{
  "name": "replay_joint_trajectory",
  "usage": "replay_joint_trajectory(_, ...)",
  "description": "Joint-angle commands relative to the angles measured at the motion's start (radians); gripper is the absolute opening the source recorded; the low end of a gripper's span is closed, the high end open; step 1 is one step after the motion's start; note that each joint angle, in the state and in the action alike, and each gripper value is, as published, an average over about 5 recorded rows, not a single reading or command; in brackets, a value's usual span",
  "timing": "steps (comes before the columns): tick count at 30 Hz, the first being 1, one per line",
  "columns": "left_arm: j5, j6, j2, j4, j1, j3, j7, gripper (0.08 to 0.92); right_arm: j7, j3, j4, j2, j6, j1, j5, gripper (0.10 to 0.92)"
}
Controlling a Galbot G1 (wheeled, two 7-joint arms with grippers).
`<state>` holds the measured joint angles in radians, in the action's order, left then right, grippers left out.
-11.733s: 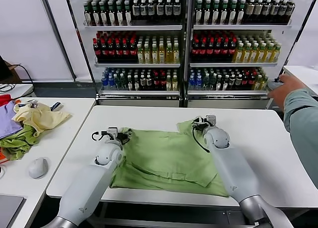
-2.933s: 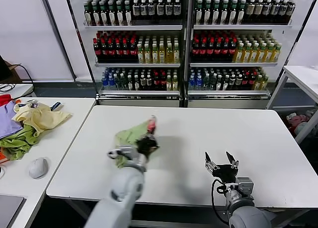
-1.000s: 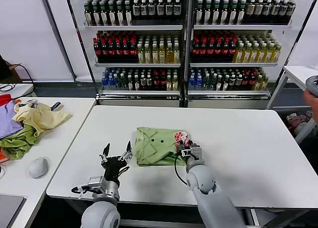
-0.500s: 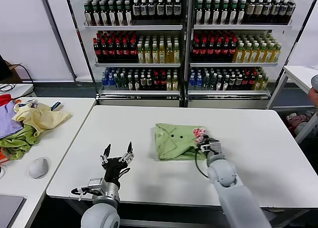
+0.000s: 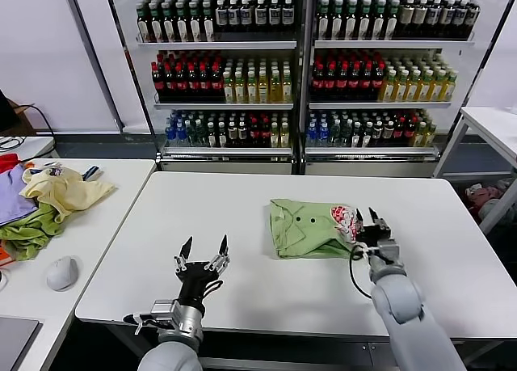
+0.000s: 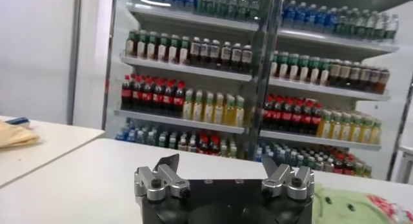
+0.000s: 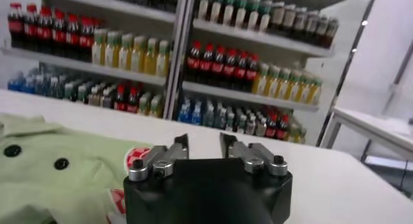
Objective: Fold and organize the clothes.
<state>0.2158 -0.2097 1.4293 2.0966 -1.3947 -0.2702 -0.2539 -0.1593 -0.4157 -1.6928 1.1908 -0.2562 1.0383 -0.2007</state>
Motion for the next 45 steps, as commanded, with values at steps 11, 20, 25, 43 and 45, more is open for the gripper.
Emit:
replay_joint_trajectory(11,0.009,-0.035,-0.017,0.106,-0.086,0.026,0.032,0.823,0.119,-0.281,-0.511,0.048,0.124,0.557,-0.118,0.778)
replay_joint_trajectory(20,0.014,-0.040,-0.032,0.164,-0.135,0.029,0.052,0.823,0.140,-0.287,-0.551,0.100,0.141,0.617,-0.053,0.823)
replay_joint_trajectory(25,0.013,-0.048,-0.029,0.179,-0.137,0.028,0.057,0.823,0.109,-0.272,-0.554,0.115,0.182,0.611,-0.042,0.823)
replay_joint_trajectory(43,-0.013,-0.068,-0.025,0.190,-0.140,0.011,0.068,0.823,0.099,-0.259,-0.556,0.113,0.153,0.607,0.007,0.823)
replay_joint_trajectory(45,-0.014,-0.070,-0.023,0.187,-0.137,0.012,0.069,0.823,0.098,-0.259,-0.553,0.111,0.151,0.604,0.007,0.823)
